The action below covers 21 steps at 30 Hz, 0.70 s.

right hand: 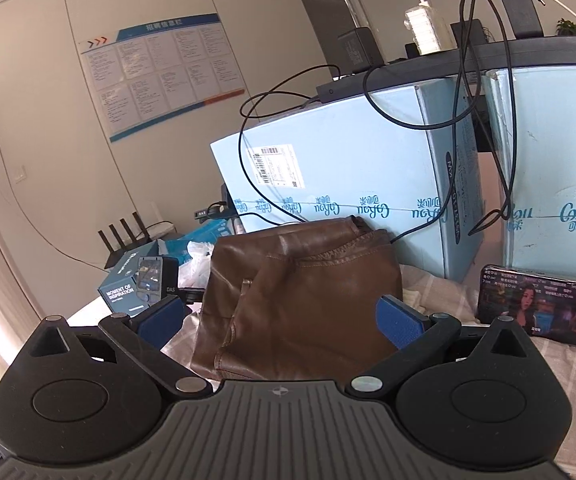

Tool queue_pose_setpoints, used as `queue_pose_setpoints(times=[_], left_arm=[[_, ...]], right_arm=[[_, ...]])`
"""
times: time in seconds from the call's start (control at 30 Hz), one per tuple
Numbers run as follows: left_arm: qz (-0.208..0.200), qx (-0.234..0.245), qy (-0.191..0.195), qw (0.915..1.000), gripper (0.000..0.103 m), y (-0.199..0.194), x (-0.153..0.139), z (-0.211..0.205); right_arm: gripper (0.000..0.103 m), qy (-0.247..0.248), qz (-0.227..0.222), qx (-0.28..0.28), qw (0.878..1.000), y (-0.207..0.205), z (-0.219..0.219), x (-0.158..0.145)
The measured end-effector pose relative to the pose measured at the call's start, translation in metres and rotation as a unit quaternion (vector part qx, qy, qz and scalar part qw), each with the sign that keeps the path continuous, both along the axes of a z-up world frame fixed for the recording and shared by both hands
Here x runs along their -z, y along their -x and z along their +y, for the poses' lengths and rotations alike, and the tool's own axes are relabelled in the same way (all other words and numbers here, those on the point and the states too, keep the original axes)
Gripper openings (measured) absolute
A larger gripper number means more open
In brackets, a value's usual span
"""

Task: Fold clothes
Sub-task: 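Lower the jacket onto the white cloth and open both grippers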

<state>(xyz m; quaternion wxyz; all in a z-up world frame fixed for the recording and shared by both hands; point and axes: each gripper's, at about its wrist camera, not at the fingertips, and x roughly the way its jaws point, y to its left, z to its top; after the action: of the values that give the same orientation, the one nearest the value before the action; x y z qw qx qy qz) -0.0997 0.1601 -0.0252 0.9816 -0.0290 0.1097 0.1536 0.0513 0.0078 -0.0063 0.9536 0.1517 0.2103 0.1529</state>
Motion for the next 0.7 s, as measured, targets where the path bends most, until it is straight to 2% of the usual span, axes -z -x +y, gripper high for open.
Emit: queue_pose_setpoints(times=[0.2, 0.47, 0.6, 0.7], left_arm=[[0.001, -0.006, -0.001, 1.0000, 0.103, -0.001, 0.000, 0.002], [0.010, -0.013, -0.001, 0.9999, 0.103, -0.009, 0.006, 0.007], [0.013, -0.014, 0.001, 0.9998, 0.103, -0.014, 0.009, 0.009], [0.014, -0.014, 0.002, 0.9998, 0.103, -0.015, 0.010, 0.010]], right_arm=[[0.103, -0.013, 0.029, -0.007, 0.999, 0.011, -0.003, -0.006], [0.103, -0.042, 0.092, 0.048, 0.994, 0.024, -0.010, -0.009], [0.103, -0.069, 0.105, 0.060, 0.990, 0.034, -0.016, -0.010], [0.103, -0.071, 0.109, 0.045, 0.990, 0.037, -0.016, -0.012]])
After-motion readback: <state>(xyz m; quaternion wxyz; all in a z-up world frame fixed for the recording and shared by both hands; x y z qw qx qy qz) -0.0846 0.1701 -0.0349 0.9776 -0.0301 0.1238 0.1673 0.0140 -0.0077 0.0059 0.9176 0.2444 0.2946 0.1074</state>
